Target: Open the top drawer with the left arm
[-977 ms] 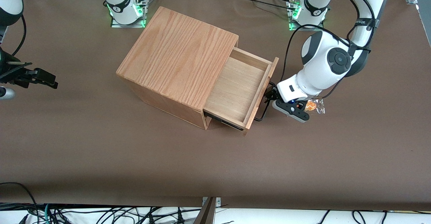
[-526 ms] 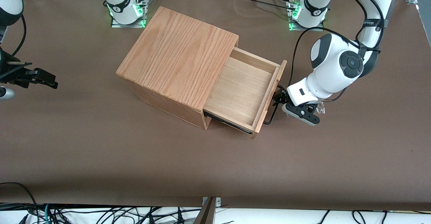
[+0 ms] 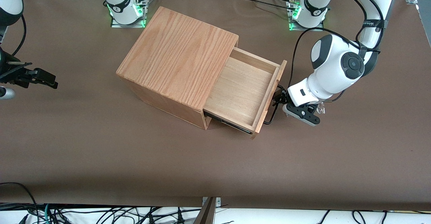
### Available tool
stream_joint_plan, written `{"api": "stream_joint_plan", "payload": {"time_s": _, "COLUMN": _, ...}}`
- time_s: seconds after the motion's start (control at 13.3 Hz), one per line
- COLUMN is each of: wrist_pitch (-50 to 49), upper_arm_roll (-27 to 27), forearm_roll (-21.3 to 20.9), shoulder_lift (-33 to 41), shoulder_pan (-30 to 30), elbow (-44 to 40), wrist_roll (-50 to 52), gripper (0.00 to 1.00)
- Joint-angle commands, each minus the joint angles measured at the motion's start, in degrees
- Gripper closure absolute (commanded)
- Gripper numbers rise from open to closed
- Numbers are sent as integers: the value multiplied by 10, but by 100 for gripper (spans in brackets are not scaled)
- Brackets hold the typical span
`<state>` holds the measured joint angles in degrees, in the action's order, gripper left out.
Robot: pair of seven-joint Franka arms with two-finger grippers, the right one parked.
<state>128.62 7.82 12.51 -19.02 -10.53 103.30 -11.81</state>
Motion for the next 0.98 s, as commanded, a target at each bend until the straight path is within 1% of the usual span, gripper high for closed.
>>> {"api": "stream_joint_plan", "payload": {"time_s": 0.0, "wrist_pitch": 36, "upper_arm_roll": -21, "forearm_roll": -34, "shoulder_lift": -13, "shoulder_pan": -14, "elbow": -6, "wrist_roll": 39, "gripper": 0}}
{"api": "stream_joint_plan", "payload": {"time_s": 0.15, "wrist_pitch": 26, "upper_arm_roll": -20, "forearm_roll": -33, "shoulder_lift": -9, "shoulder_pan": -14, "elbow": -9, "wrist_roll": 39, "gripper": 0}}
{"api": "stream_joint_plan", "payload": {"time_s": 0.38, "wrist_pitch": 4, "upper_arm_roll": -21, "forearm_roll": 0, "shoulder_lift": -5, "shoulder_pan": -14, "elbow": -10, "wrist_roll": 39, "gripper": 0}}
{"api": "stream_joint_plan", "payload": {"time_s": 0.68, "wrist_pitch": -11, "upper_arm_roll": -20, "forearm_roll": 14, "shoulder_lift": 0, "shoulder_pan": -12, "elbow": -12, "wrist_roll": 39, "gripper": 0}}
{"api": "stream_joint_plan", "payload": {"time_s": 0.9, "wrist_pitch": -27, "upper_arm_roll": -20, "forearm_roll": 16, "shoulder_lift": 3, "shoulder_pan": -9, "elbow": -21, "wrist_roll": 39, "gripper": 0}}
